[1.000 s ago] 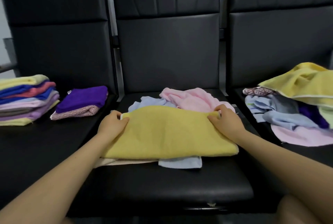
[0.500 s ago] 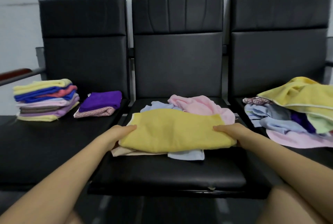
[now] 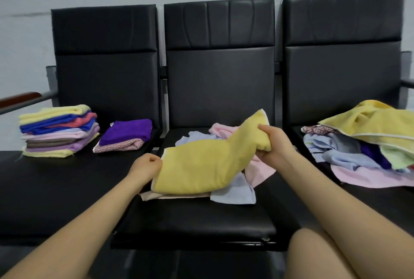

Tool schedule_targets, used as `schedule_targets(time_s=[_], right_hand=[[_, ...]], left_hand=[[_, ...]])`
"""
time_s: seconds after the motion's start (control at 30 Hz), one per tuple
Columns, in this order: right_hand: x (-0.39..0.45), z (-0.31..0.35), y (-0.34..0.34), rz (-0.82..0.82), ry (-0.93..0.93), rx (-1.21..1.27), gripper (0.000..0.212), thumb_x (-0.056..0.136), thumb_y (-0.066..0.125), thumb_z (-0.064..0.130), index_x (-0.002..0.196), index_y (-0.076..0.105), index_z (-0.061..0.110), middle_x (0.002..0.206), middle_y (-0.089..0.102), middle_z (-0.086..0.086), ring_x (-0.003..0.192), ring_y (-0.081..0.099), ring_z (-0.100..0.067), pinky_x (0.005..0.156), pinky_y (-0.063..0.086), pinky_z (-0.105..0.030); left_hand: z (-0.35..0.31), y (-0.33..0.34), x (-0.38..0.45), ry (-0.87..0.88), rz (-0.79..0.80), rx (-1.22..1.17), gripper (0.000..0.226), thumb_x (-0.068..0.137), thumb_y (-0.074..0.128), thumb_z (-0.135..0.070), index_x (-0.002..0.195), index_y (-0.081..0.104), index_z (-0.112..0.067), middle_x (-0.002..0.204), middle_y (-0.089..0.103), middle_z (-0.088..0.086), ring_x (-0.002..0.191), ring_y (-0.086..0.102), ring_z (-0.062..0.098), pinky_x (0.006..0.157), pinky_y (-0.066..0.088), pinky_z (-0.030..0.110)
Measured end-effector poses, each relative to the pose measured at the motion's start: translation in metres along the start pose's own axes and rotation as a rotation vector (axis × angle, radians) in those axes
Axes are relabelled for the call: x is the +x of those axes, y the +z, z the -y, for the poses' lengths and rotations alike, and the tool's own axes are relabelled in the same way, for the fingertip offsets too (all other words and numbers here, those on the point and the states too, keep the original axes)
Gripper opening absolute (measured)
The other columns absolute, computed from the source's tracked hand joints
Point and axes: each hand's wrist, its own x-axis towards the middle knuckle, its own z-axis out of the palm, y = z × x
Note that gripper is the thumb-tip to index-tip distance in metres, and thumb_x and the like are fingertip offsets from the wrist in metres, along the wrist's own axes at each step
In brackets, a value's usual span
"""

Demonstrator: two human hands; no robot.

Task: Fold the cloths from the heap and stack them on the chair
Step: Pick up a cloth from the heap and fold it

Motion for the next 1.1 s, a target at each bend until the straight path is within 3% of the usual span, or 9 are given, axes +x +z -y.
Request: schedule_targets(time_s=[0.1,0.17,0.27,0.37,0.53,0.6,0.7,0.9,1.1], right_hand=[[0.0,-0.024,0.037,0.108,0.005,-0.144,0.024,0.1,0.047,0.024,0.106,0.061,0.005,0.094,0.07,-0.011,0.091,0.064,-0.022,0.089,0.048,-0.034],[0.006,-0.048,0.058,0.172,0.042,-0.288,0.025,0.099,0.05,0.028,0.112,0.06,0.01,0.105,0.067,-0.011,0.098,0.063,-0.021,0.083,0.049,-0.03],[0.012,-0.079,0.077,0.315,0.086,-0.47,0.016,0.098,0.051,0.023,0.102,0.058,0.009,0.087,0.058,-0.011,0.072,0.057,-0.019,0.063,0.047,-0.028],[0.022,-0.095,0.075,0.382,-0.091,-0.79,0.031,0.096,0.057,0.02,0.126,0.056,0.011,0.084,0.059,-0.004,0.068,0.057,-0.014,0.059,0.05,-0.023],[0.035,-0.078,0.048,0.088,-0.521,-1.183,0.029,0.088,0.061,0.016,0.117,0.063,0.02,0.076,0.055,0.009,0.067,0.052,-0.006,0.063,0.042,-0.02],[0.04,-0.073,0.034,-0.047,-0.487,-1.198,0.035,0.084,0.064,0.02,0.119,0.059,0.02,0.082,0.06,0.004,0.077,0.059,-0.014,0.068,0.044,-0.028],[0.045,-0.073,0.017,-0.055,-0.216,-1.132,0.027,0.085,0.065,0.029,0.107,0.055,0.018,0.088,0.062,-0.002,0.081,0.06,-0.019,0.074,0.049,-0.031],[0.038,-0.074,0.025,0.036,-0.339,-1.033,0.016,0.091,0.063,0.031,0.101,0.055,0.022,0.085,0.059,0.007,0.077,0.054,-0.008,0.066,0.043,-0.024],[0.036,-0.077,0.043,0.107,-0.382,-1.032,0.04,0.089,0.064,0.036,0.125,0.055,0.02,0.082,0.059,0.002,0.073,0.055,-0.011,0.074,0.048,-0.033]], left_hand=[[0.007,-0.006,0.002,0.034,-0.084,-0.212,0.017,0.097,0.048,-0.02,0.105,0.063,-0.017,0.101,0.063,0.003,0.093,0.061,0.022,0.085,0.053,0.039],[0.005,-0.005,0.003,-0.036,-0.027,-0.342,0.019,0.098,0.048,-0.016,0.104,0.065,-0.011,0.089,0.064,0.006,0.079,0.06,0.02,0.075,0.054,0.033],[0.004,-0.002,0.002,-0.122,0.059,-0.413,0.02,0.096,0.046,-0.009,0.097,0.066,-0.008,0.077,0.064,0.009,0.065,0.056,0.018,0.06,0.049,0.025],[0.003,-0.002,0.003,-0.086,0.042,-0.377,0.023,0.094,0.044,-0.007,0.091,0.067,-0.007,0.072,0.064,0.006,0.055,0.05,0.015,0.048,0.042,0.02],[-0.012,0.01,0.009,-0.009,0.024,-0.324,0.025,0.097,0.045,-0.014,0.083,0.064,-0.011,0.084,0.066,0.008,0.064,0.056,0.018,0.058,0.049,0.027],[-0.021,0.02,0.013,-0.038,0.096,-0.256,0.027,0.097,0.048,-0.029,0.088,0.067,-0.012,0.099,0.069,0.01,0.084,0.062,0.023,0.08,0.054,0.036],[-0.034,0.033,0.017,-0.116,0.139,-0.216,0.053,0.093,0.052,-0.049,0.129,0.059,-0.01,0.131,0.058,0.01,0.118,0.055,0.029,0.099,0.044,0.034],[-0.04,0.04,0.015,-0.064,0.216,-0.309,0.041,0.088,0.067,-0.038,0.112,0.065,-0.005,0.091,0.066,0.003,0.077,0.061,0.016,0.061,0.045,0.026],[-0.032,0.002,0.016,0.049,0.062,-0.382,0.021,0.093,0.06,-0.023,0.109,0.063,-0.009,0.103,0.067,0.009,0.089,0.063,0.023,0.072,0.047,0.03]])
